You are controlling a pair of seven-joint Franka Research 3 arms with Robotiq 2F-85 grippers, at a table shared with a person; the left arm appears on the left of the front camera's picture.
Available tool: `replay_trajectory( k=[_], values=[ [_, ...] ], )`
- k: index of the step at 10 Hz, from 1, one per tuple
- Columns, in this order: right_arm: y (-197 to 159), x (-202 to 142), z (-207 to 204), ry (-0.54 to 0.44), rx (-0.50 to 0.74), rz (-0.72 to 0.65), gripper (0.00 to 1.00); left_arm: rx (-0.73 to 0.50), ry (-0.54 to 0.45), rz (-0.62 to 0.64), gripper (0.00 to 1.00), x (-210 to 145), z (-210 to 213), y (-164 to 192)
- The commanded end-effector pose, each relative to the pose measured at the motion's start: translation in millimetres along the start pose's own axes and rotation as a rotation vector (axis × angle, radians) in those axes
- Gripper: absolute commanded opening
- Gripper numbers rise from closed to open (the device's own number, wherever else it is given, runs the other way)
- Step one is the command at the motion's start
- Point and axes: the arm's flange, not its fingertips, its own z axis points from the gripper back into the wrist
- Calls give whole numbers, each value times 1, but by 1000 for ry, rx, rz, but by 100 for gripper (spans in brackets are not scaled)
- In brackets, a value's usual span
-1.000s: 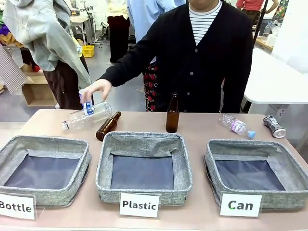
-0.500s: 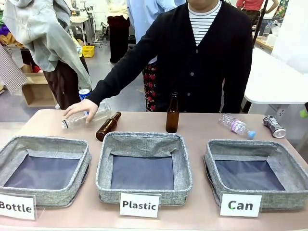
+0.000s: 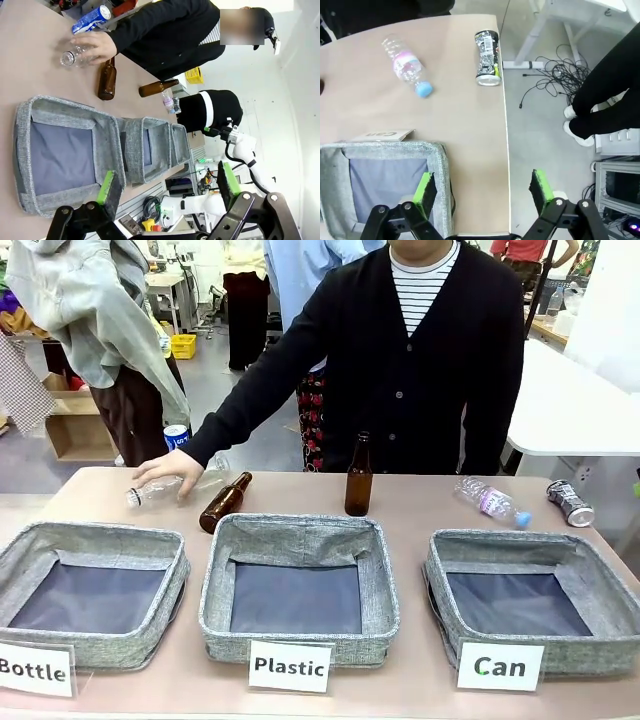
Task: Sort the can waste into the basket.
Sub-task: Pick up the can waste from the table and place it in the right Fabric basket.
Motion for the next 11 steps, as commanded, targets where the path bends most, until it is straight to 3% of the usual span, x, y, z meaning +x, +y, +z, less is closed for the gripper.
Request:
replay_trajectory(
  k=[1,3,5,7,11],
  values=[
    [1,11,-7,-40,-44,37,100,-8,4,-22,100,0,1,-1],
    [-5,45,-25,-106,-78,43,100,-8,4,-22,100,0,1,-1],
    [1,77,-35,-53,-107,96,100,-8,4,-22,100,0,1,-1],
    [5,122,-55,63,-104,109,100,-8,4,-22,100,0,1,-1],
    [3,164,-134,141,-94,103,100,-8,4,-22,100,0,1,-1]
  ],
)
